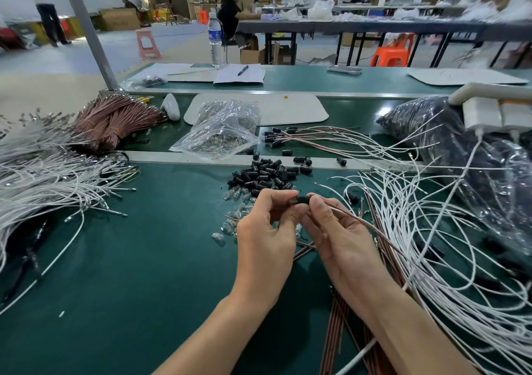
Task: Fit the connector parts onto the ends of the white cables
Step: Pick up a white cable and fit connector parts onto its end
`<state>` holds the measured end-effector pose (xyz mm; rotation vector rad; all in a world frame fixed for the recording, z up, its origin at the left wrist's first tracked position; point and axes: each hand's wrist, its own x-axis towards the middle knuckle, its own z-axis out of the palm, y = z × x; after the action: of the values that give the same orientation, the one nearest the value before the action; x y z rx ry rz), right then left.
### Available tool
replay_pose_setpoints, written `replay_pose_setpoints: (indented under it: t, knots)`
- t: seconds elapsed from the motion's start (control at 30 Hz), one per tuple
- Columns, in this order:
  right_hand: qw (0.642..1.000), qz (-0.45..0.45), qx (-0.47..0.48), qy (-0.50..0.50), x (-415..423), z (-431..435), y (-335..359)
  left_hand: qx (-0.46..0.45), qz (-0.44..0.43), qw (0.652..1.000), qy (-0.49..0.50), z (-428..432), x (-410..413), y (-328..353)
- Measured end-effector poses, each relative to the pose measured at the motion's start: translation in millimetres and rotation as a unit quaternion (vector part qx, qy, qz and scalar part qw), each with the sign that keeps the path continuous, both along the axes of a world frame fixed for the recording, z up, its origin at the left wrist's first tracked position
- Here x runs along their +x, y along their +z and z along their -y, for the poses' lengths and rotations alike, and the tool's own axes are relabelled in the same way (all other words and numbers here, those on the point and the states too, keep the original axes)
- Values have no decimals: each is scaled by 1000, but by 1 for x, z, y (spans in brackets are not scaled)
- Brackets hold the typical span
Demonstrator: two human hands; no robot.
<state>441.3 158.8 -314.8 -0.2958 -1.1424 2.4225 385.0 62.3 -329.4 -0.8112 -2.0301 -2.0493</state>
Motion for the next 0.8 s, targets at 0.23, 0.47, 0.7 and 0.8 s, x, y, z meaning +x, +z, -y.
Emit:
replay_pose_setpoints:
  t: [0.23, 0.47, 0.7, 0.8]
  knots:
    - [986, 45, 157, -13, 4, -1, -2, -131, -14, 991, -33, 3, -4, 4]
    - [965, 52, 256, -35, 5, 6, -3, -271, -84, 956, 74, 7, -9, 2]
    - [928, 48, 368, -16, 6, 7, -4, -250, -32, 965, 67, 8, -11, 5]
    - [987, 23, 144, 61, 1, 8, 1, -239, -29, 970, 20, 3, -5, 7]
